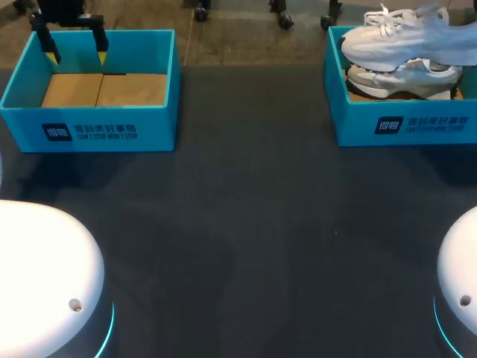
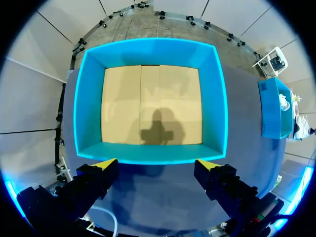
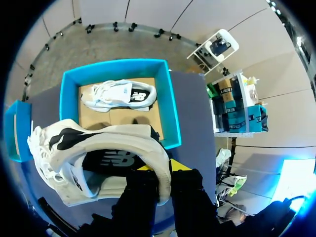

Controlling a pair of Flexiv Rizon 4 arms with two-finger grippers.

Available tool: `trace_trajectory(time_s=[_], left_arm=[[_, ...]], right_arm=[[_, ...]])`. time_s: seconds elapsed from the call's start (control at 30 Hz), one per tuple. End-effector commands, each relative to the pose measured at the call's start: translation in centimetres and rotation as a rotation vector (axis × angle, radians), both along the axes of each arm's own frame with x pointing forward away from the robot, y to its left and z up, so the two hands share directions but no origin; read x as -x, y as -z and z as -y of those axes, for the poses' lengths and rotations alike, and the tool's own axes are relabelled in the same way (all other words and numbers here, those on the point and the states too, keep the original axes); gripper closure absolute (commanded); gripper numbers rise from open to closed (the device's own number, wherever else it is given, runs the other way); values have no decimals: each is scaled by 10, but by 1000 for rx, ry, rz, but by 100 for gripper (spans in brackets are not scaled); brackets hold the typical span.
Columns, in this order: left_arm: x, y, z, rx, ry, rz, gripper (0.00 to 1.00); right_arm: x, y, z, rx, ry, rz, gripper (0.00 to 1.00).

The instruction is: Take the shoe out of the shoebox, open the shoe tongue, remove and reinsert the insole, then place the shoe into the shoebox

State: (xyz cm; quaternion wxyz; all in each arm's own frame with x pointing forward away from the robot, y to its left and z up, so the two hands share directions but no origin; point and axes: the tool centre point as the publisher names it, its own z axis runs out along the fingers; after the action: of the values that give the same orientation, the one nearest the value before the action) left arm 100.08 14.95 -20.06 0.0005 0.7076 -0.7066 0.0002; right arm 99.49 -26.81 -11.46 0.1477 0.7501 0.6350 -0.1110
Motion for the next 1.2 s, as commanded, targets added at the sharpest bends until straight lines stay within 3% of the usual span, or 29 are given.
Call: trace_trajectory(time_s=[0.03, 0.17, 0.27, 0.77, 1.2], left_arm=[[0, 0, 0, 0, 0, 0, 0], [0, 0, 0, 0, 0, 0, 0], [0, 0, 0, 0, 0, 0, 0], [0, 0, 0, 0, 0, 0, 0], [0, 0, 0, 0, 0, 0, 0]], right_arm=[[8, 0, -4, -13, 12, -4, 100], [20, 1, -20, 6, 32, -10, 100], [38, 3, -47, 17, 42, -16, 100], [91, 2, -137, 56, 47, -27, 100], [153, 3, -192, 67, 59, -30, 100]])
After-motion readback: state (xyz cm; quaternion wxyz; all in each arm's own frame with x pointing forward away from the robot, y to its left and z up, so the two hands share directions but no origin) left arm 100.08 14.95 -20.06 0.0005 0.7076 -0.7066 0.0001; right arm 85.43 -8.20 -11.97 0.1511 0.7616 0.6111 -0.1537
